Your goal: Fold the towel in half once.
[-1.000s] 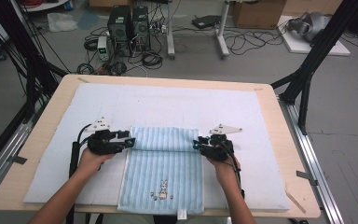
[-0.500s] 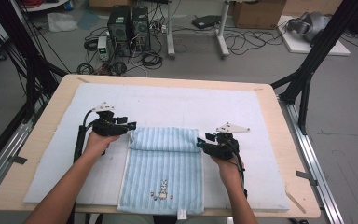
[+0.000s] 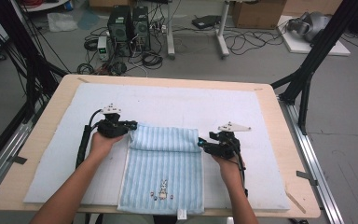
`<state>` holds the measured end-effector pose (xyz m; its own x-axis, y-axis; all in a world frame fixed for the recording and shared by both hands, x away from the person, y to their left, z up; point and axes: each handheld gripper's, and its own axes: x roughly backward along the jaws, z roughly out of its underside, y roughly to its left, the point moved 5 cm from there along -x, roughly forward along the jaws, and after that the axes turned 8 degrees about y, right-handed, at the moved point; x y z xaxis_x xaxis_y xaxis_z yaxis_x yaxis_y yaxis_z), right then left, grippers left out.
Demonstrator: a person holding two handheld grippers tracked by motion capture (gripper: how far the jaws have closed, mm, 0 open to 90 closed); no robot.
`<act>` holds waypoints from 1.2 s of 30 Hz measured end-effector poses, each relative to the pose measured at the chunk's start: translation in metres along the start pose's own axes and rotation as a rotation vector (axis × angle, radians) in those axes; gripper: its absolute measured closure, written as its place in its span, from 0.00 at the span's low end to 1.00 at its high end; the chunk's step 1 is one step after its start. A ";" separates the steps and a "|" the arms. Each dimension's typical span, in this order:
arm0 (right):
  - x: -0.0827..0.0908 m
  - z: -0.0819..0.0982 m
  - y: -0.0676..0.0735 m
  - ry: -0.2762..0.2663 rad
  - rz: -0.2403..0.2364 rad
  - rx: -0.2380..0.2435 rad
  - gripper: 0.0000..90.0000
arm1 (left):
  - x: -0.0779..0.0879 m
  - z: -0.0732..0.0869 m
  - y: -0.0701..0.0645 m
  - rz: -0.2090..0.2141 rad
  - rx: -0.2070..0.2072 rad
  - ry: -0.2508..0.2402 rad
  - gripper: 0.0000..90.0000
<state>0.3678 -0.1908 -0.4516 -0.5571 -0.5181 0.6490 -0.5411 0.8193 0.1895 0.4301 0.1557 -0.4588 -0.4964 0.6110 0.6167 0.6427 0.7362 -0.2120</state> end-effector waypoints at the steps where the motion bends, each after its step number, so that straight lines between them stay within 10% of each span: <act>1: 0.000 -0.001 -0.002 -0.003 0.008 -0.009 0.41 | 0.002 -0.001 0.000 0.006 0.002 -0.011 0.92; 9: -0.015 -0.023 -0.014 0.015 0.021 -0.053 0.37 | 0.006 -0.004 -0.003 0.043 0.018 -0.036 0.92; 22: -0.072 -0.038 -0.020 0.235 0.034 -0.056 0.65 | 0.007 -0.004 -0.001 0.057 0.031 -0.041 0.92; 25: -0.070 -0.040 -0.018 0.227 0.047 -0.003 0.92 | 0.007 -0.004 -0.001 0.056 0.033 -0.042 0.92; 36: -0.037 -0.049 -0.003 0.085 0.063 0.100 0.94 | 0.029 -0.008 -0.008 0.104 0.042 -0.108 0.92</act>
<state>0.4208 -0.1620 -0.4404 -0.5388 -0.4401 0.7183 -0.5689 0.8190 0.0751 0.4153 0.1654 -0.4331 -0.4901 0.7104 0.5051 0.6698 0.6778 -0.3033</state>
